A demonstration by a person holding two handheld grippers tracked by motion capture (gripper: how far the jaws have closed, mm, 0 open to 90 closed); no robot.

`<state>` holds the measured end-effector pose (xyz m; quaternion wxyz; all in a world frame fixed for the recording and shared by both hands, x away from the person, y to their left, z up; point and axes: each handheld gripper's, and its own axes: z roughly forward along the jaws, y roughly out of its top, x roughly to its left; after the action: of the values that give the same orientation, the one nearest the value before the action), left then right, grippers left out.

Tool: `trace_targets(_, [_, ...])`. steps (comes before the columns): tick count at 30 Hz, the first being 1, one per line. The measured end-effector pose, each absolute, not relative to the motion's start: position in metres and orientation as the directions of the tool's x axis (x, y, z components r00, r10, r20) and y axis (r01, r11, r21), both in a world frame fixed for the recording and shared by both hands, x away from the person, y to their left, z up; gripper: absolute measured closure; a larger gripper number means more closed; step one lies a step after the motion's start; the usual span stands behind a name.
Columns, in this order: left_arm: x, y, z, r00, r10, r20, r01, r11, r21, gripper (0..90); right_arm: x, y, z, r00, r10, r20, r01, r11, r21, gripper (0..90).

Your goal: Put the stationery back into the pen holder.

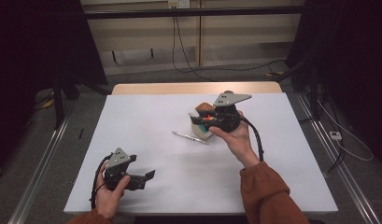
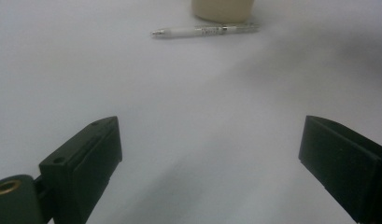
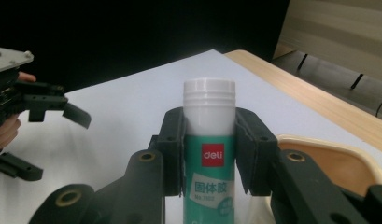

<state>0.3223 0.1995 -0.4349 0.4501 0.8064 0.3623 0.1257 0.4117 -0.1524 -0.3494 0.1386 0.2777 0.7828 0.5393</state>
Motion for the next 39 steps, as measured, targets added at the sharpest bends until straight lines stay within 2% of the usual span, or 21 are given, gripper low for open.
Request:
trace_targets(21, [0.323, 0.200, -0.435, 0.712, 0.693, -0.117, 0.464, -0.338, 0.819, 5.9, 0.444, -0.170, -0.340, -0.710, 0.698, 0.091, 0.284, 0.166, 0.944, 66.2])
trace_targets(39, [0.323, 0.200, -0.435, 0.713, 0.691, -0.118, 0.464, -0.338, 0.819, 5.9, 0.472, -0.164, -0.341, -0.677, 0.729, 0.103, 0.297, 0.142, 0.944, 66.2])
